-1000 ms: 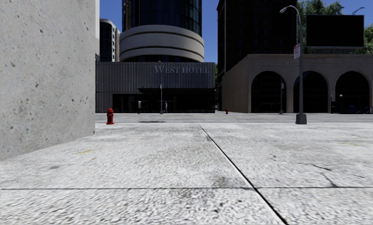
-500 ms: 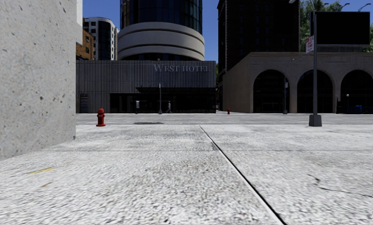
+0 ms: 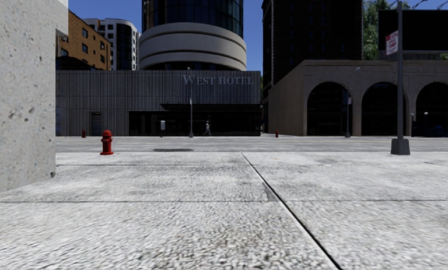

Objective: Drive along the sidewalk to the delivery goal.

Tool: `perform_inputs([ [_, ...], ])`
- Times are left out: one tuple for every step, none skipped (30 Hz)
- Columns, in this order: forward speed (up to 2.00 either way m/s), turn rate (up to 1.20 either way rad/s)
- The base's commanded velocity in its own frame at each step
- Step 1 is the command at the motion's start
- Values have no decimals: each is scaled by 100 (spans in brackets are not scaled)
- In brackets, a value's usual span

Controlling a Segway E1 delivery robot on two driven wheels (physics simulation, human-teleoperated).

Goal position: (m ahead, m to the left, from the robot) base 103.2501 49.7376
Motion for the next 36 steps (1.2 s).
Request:
perform_inputs([
  [200, 0],
  [200, 0],
  [200, 0],
  [200, 0],
  [200, 0],
  [200, 0],
  [200, 0],
  [200, 0],
  [200, 0],
  [200, 0],
  [200, 0],
  [200, 0],
  [200, 0],
  [200, 0],
  [200, 0],
  [200, 0],
  [200, 0],
  [200, 13],
  [200, 24],
  [200, 24],
  [200, 27],
  [200, 28],
  [200, 32],
  [200, 37],
  [200, 37],
  [200, 41],
  [200, 42],
  [200, 42],
  [200, 42],
  [200, 42],
  [200, 42],
  [200, 42],
  [200, 42],
  [200, 43],
  [200, 43],
  [200, 46],
])
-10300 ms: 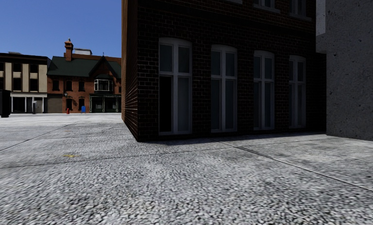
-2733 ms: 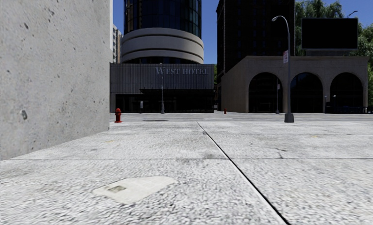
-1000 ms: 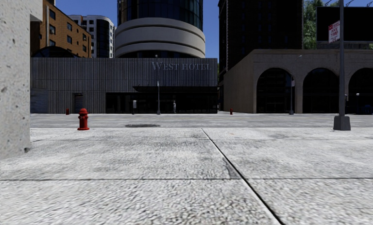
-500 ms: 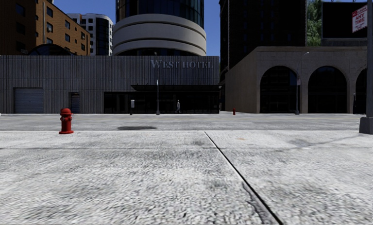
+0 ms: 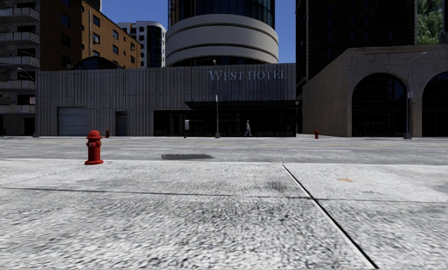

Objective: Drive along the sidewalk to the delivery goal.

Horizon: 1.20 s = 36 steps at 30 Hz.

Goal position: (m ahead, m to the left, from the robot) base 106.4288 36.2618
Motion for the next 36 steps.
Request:
perform_inputs([
  [200, 51],
  [200, 56],
  [200, 56],
  [200, 57],
  [200, 58],
  [200, 58],
  [200, 58],
  [200, 60],
  [200, 61],
  [200, 61],
  [200, 61],
  [200, 61],
  [200, 65],
  [200, 68],
  [200, 68],
  [200, 68],
  [200, 68],
  [200, 68],
  [200, 68],
  [200, 68],
  [200, 68],
  [200, 68],
  [200, 68],
  [200, 69],
  [200, 69],
  [200, 69],
  [200, 70],
  [200, 70],
  [200, 70],
  [200, 70],
  [200, 70],
  [200, 70],
  [200, 70],
  [200, 70],
  [200, 70],
  [200, 70],
])
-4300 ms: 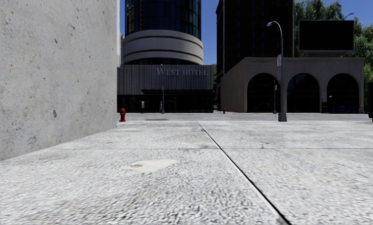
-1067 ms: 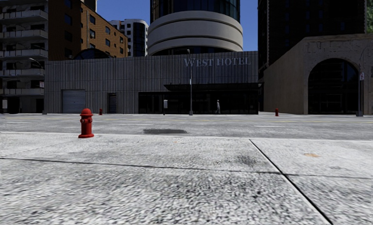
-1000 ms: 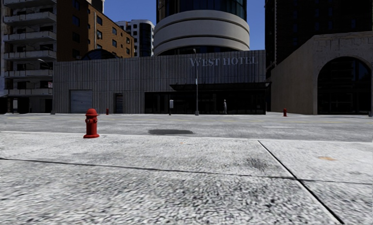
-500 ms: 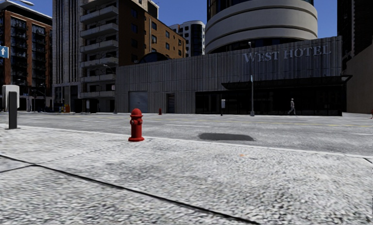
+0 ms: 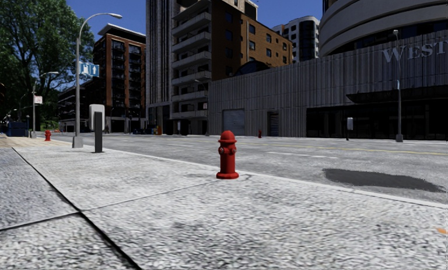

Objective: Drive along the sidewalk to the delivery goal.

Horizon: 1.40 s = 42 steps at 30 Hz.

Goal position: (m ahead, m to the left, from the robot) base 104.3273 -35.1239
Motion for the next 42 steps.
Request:
perform_inputs([
  [200, 70],
  [200, 70],
  [200, 70],
  [200, 70],
  [200, 70],
  [200, 70],
  [200, 70],
  [200, 70],
  [200, 69],
  [200, 68],
  [200, 68],
  [200, 68],
  [200, 68],
  [200, 68],
  [200, 68],
  [200, 68],
  [200, 68],
  [200, 68],
  [200, 68],
  [200, 68],
  [200, 68],
  [200, 68],
  [200, 67],
  [200, 67],
  [200, 67],
  [200, 67],
  [200, 66],
  [200, 66],
  [200, 66],
  [200, 66],
  [200, 66],
  [200, 66],
  [200, 66],
  [200, 66],
  [200, 0],
  [200, 0],
  [200, 0],
  [200, 0],
  [200, 0],
  [200, 0],
  [200, 0],
  [200, 0],
])
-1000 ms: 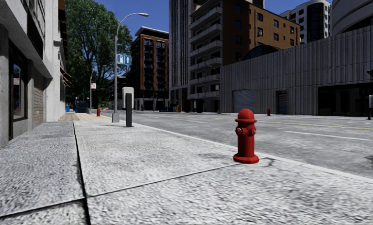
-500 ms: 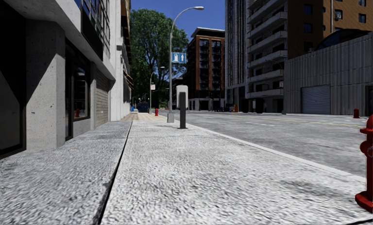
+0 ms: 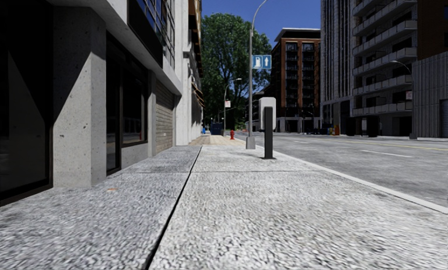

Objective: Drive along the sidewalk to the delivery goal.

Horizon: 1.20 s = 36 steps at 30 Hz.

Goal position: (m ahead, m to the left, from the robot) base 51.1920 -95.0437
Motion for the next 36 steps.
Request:
perform_inputs([
  [200, 0],
  [200, 0],
  [200, 0],
  [200, 0],
  [200, 0],
  [200, 0],
  [200, 0],
  [200, 0],
  [200, 0],
  [200, 0],
  [200, 0],
  [200, 0],
  [200, 0],
  [200, 0],
  [200, 0],
  [200, 0],
  [200, 0],
  [200, 0],
  [200, 0],
  [200, 0],
  [200, 0],
  [200, 0],
  [200, 0],
  [200, 0],
  [200, 3],
  [200, 11],
  [200, 15],
  [200, 15],
  [200, 20],
  [200, 25],
  [200, 29],
  [200, 31],
  [200, 31],
  [200, 31],
  [200, 31],
  [200, 31],
])
